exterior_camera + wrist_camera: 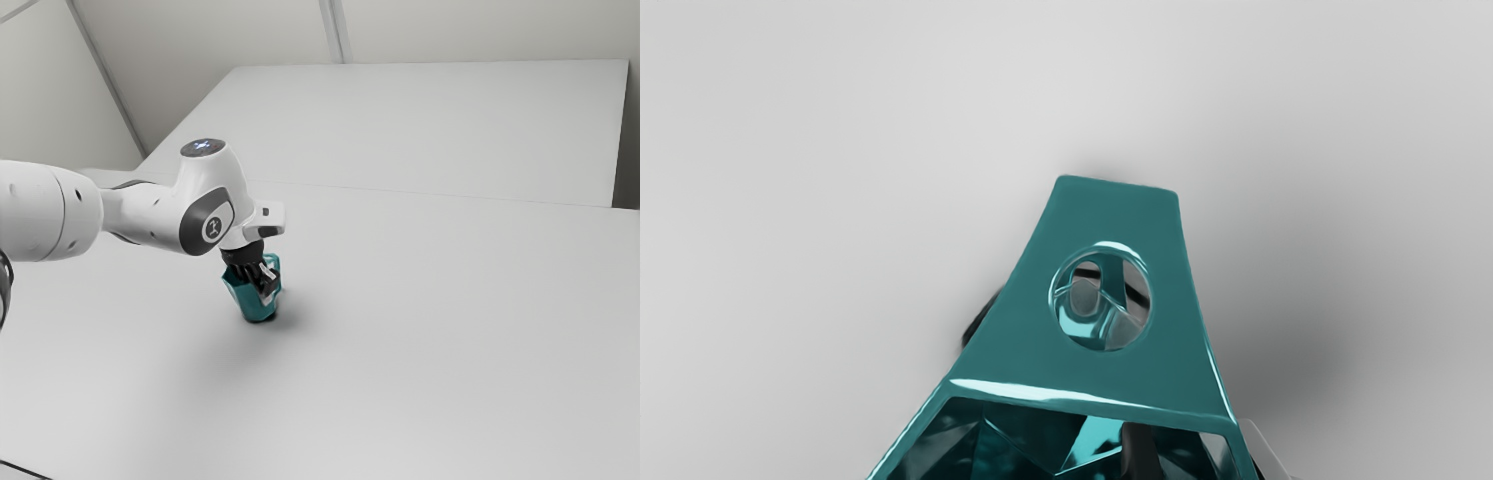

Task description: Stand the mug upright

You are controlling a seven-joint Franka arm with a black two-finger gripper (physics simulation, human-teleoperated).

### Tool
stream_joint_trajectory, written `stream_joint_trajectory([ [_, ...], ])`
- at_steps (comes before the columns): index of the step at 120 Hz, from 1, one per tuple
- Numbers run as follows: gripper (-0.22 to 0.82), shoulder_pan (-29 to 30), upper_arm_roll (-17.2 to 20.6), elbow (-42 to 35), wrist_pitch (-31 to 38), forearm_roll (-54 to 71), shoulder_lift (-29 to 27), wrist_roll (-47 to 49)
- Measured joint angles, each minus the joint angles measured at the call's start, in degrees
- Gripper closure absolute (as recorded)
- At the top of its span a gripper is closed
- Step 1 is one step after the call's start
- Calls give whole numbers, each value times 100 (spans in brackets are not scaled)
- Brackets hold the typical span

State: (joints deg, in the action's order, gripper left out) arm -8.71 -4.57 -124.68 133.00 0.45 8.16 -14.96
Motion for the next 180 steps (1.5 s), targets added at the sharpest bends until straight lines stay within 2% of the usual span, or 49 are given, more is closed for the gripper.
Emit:
stream_joint_trajectory([
  [36,46,-8,0,3,-2,-20,-19,-40],
  [56,41,-18,1,12,-3,-44,-59,-56],
  [147,36,-129,26,30,-120,-44,-869,-59],
  [163,33,-121,58,441,-472,-54,-1030,-22],
  [180,22,-121,73,1243,-1060,-81,-833,64],
])
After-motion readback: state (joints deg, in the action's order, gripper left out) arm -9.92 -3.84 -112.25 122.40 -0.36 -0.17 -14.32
